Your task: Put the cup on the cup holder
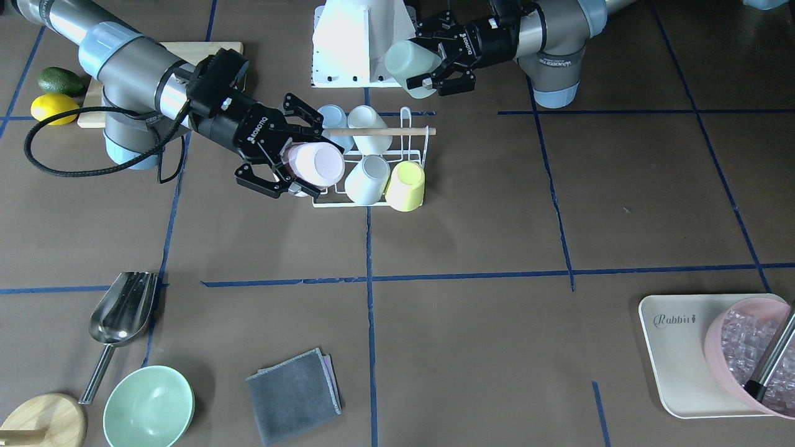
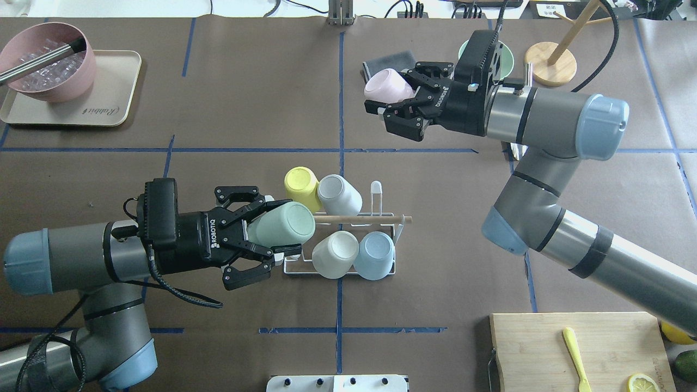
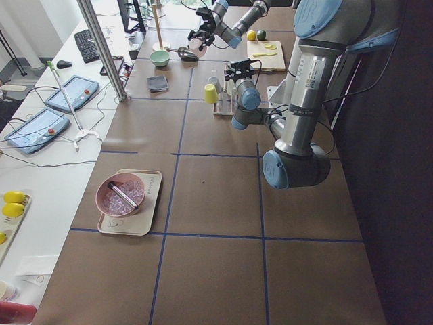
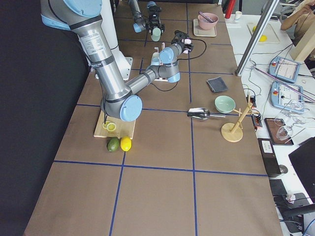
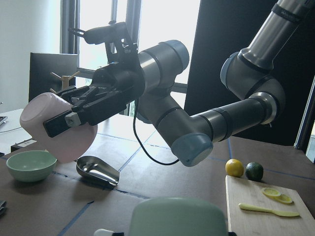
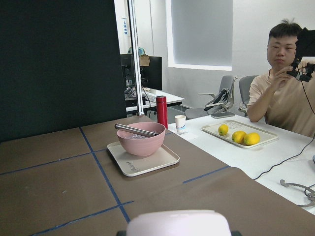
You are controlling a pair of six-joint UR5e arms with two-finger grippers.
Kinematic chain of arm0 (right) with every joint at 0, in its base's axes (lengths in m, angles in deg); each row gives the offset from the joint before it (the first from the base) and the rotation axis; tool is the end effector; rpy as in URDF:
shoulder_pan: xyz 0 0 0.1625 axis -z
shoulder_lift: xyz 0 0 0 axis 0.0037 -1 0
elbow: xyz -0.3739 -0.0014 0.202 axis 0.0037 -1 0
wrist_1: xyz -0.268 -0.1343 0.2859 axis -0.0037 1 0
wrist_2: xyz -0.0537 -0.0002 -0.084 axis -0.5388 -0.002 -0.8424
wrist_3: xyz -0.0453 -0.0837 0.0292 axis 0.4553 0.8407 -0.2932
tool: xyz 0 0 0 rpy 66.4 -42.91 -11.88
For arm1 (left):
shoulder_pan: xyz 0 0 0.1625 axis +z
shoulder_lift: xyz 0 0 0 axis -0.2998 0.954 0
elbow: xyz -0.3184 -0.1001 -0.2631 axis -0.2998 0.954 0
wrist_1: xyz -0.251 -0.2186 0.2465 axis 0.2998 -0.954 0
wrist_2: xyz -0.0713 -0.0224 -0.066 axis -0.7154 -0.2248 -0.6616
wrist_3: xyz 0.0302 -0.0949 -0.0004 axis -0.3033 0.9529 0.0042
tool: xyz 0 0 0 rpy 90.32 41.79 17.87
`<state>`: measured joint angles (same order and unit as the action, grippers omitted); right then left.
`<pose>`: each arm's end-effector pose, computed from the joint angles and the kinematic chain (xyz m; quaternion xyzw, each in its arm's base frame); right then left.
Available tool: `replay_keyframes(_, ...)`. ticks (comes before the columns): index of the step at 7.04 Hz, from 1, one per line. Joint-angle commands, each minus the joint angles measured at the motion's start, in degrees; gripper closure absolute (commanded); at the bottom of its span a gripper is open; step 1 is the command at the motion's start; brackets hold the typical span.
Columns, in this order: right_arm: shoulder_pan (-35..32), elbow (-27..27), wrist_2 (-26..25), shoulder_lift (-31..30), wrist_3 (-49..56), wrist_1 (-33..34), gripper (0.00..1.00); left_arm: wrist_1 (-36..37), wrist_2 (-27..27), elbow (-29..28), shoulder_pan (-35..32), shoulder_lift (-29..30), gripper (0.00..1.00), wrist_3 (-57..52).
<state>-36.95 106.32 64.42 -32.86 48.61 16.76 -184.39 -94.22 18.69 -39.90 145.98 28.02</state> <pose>-0.4088 -0.4612 0.2278 0.6294 -0.5534 -0.1830 0.5139 0.4202 -0.3094 0.2706 0.6286 0.6397 0.2061 0.3914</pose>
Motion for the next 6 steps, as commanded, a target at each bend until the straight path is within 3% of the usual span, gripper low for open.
replay_keyframes(1, 5.33, -0.36, -4.57, -0.63, 8.91, -0.46, 1.00, -4.61, 4.61, -4.20, 1.09, 1.07, 0.90, -0.05)
replay_keyframes(3, 9.28, -0.54, -8.07, -1.69, 11.92, -0.55, 1.00, -4.70, 6.29, -6.39, 1.19, 2.91, 0.90, 0.21)
replay_keyframes(6, 11.23, -0.45, -8.17, -3.35, 12.80, -1.77, 1.00, -4.78, 8.31, -7.37, 3.20, 3.54, 0.90, 0.65)
